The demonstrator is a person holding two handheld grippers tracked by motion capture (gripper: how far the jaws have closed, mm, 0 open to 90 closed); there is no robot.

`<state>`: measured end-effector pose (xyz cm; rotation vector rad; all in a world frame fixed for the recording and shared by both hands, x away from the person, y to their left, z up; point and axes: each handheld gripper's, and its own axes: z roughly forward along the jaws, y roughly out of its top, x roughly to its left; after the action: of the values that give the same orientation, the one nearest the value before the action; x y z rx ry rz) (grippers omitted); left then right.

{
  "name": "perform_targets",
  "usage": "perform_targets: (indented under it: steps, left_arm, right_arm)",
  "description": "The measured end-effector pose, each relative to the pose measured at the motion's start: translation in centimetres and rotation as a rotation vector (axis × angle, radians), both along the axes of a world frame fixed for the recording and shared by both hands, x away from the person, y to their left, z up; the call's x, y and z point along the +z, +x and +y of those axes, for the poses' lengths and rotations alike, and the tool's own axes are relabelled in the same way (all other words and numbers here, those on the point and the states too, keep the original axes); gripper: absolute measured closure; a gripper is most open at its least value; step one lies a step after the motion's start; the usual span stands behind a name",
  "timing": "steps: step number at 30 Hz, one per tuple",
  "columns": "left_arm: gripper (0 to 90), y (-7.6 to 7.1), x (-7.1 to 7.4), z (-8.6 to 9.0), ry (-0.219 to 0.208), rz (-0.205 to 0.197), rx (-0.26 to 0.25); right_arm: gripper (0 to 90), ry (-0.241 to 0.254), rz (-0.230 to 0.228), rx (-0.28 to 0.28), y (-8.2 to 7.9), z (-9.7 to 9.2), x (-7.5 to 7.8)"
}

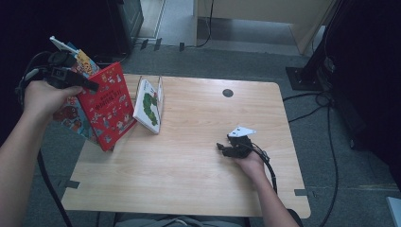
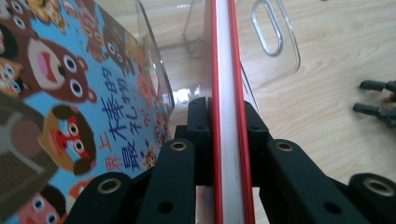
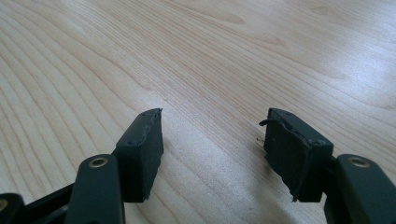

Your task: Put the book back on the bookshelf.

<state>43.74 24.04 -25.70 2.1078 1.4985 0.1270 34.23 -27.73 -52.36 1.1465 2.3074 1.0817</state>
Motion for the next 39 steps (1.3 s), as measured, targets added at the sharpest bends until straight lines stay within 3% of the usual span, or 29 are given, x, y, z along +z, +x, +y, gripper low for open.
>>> perform_targets:
  steps: [7, 13, 16, 21, 24, 27, 28, 31, 36, 39]
  left_arm:
    - [80.2, 1.4, -0.5, -0.6, -0.002, -0.038, 0.019]
    - [80.0, 2.0, -1.3, -1.0, 0.002, -0.032, 0.019]
    - [79.6, 2.2, -1.4, -1.0, 0.003, 0.003, 0.013]
    - [78.7, 2.3, -1.1, -1.2, 0.075, 0.066, -0.027]
    - [77.2, 2.6, -1.0, -1.3, 0.075, 0.105, -0.052]
    - [75.8, 2.8, -0.9, -1.4, 0.078, 0.118, -0.066]
    - [76.8, 3.1, -1.0, -2.0, 0.107, 0.143, -0.091]
    - [77.2, 3.4, -1.2, -2.3, 0.121, 0.163, -0.106]
    - [79.7, 3.8, -1.2, -1.9, 0.119, 0.169, -0.066]
    - [80.1, 4.0, -1.3, -1.1, 0.084, 0.176, -0.022]
  right_arm:
    - [37.1, 0.000, 0.000, -0.001, 0.0, 0.0, 0.0]
    - [37.3, 0.000, -0.002, -0.001, 0.0, 0.0, 0.0]
    - [37.5, 0.000, -0.003, -0.002, 0.0, 0.0, 0.0]
    - [38.6, 0.001, -0.003, -0.004, -0.1, 0.0, 0.0]
    - [38.6, 0.000, -0.003, -0.004, -0.1, 0.0, 0.0]
    - [38.6, 0.001, -0.003, -0.004, -0.1, 0.0, 0.0]
    - [38.6, 0.001, -0.003, -0.004, -0.1, 0.0, 0.0]
    - [38.7, 0.002, -0.002, -0.005, -0.1, 0.0, 0.0]
    - [39.0, 0.002, -0.002, -0.003, -0.1, 0.0, 0.0]
    - [39.4, 0.003, -0.003, -0.002, -0.1, 0.0, 0.0]
